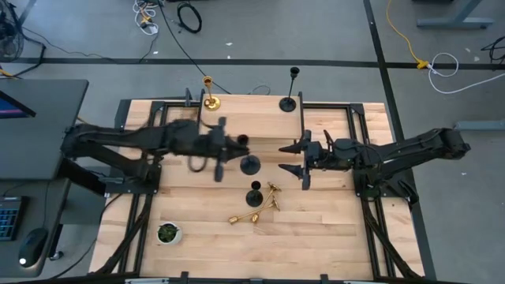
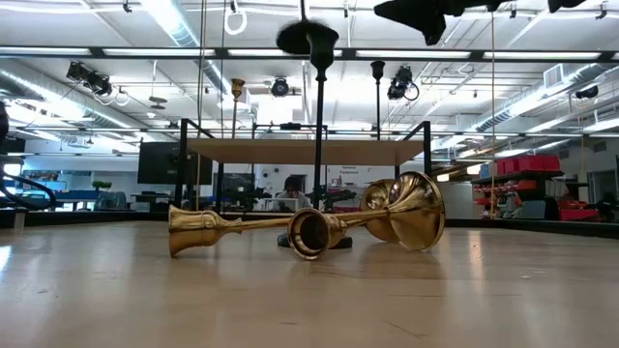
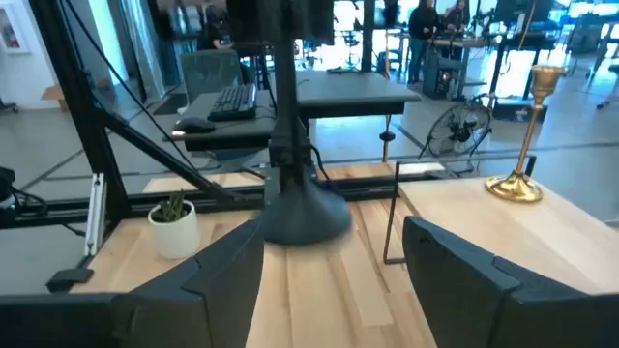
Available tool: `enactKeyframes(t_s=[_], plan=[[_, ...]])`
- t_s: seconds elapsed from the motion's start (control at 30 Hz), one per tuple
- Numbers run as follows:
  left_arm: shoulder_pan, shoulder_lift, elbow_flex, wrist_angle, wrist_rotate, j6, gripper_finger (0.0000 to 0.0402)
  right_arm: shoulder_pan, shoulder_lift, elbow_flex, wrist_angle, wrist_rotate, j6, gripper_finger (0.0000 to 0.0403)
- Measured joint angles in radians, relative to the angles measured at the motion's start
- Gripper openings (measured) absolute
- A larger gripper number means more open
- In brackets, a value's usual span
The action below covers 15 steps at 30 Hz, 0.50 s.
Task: Pick & Place candle stick holders
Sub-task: Put the bottom black candle holder on the shelf aligned with the other black candle holder
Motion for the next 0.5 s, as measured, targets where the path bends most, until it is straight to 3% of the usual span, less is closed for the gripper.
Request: enactKeyframes(t_s=[0.2, 0.5], plan=[[0.063, 0.150, 0.096, 0.004, 0.144, 0.010, 0.0013, 0.000, 0.079, 0.000, 0.116, 0.085, -0.069, 0.0248], [0.082, 0.246, 0.184, 0.003, 0.190, 0.016, 0.0013, 0.000, 0.108, 0.000, 0.222, 0.095, -0.096, 0.0248]])
